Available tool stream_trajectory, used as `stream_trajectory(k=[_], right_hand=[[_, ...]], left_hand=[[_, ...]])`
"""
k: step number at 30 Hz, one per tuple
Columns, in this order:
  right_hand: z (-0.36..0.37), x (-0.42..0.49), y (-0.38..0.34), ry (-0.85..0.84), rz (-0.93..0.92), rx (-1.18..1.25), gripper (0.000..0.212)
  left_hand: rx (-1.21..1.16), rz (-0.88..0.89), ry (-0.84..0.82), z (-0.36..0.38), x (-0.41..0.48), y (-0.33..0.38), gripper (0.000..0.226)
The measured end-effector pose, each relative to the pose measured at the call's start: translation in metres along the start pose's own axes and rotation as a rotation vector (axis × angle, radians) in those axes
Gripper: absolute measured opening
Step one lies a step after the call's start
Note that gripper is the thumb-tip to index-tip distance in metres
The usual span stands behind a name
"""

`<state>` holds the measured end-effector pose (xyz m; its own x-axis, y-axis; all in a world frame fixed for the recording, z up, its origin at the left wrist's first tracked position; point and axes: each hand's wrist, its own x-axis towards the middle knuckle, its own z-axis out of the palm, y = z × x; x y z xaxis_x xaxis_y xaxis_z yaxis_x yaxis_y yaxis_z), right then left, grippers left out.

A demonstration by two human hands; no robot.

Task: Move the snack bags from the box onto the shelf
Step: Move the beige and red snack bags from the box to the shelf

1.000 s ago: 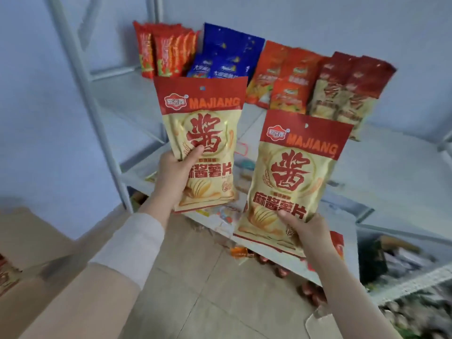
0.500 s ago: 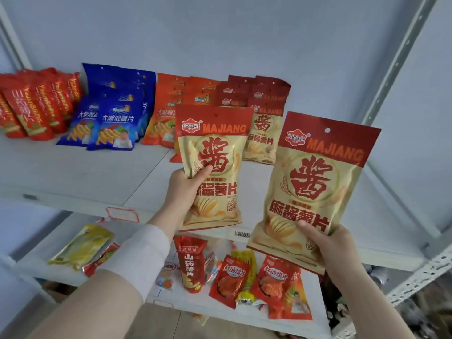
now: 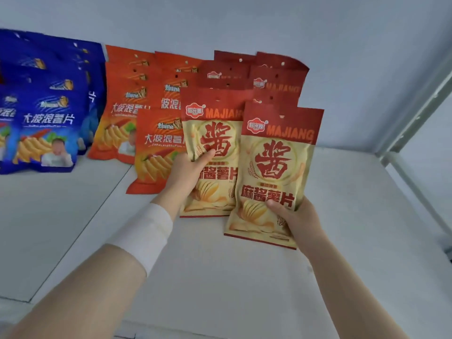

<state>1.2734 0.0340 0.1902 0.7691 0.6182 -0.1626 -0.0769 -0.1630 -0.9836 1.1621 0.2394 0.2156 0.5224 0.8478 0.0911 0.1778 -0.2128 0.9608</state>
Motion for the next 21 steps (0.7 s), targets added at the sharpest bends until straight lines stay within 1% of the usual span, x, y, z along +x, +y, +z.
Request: stream_trajectory(k=[3,8,10,13,15,17,18,21], right_hand=[[0.007,0.023,0.005,0.051,-0.02,-0.021,0.046],[0.011,0.046,0.012,0.162,-0.092,-0.174,0.065],[0.013,0.052,0.013,0.189,-0.107,-0.201,0.072],[0.016,0.056,0.014,0.219,-0.106,-0.201,0.087],[0.017,0.057,0.017,0.241,-0.136,-0.25,0.097],[0.018,0.057,0.02,0.265,-0.221,-0.36,0.097],[0.018,0.057,0.022,0.281,-0.271,-0.434,0.095],[0.021,0.056,0.024,0.321,-0.381,-0.634,0.088]], left_hand=[[0.089,-0.013,-0.027,0.011,0.023,-0.009,0.013],[0.156,-0.009,0.039,0.022,0.045,-0.018,0.05],[0.15,-0.008,0.086,0.024,0.05,-0.02,0.056],[0.241,0.029,0.14,0.028,0.056,-0.025,0.062],[0.291,0.053,0.16,0.031,0.057,-0.03,0.074],[0.325,0.073,0.186,0.032,0.057,-0.033,0.087],[0.353,0.098,0.207,0.032,0.056,-0.034,0.088],[0.463,0.202,0.238,0.032,0.054,-0.032,0.078]])
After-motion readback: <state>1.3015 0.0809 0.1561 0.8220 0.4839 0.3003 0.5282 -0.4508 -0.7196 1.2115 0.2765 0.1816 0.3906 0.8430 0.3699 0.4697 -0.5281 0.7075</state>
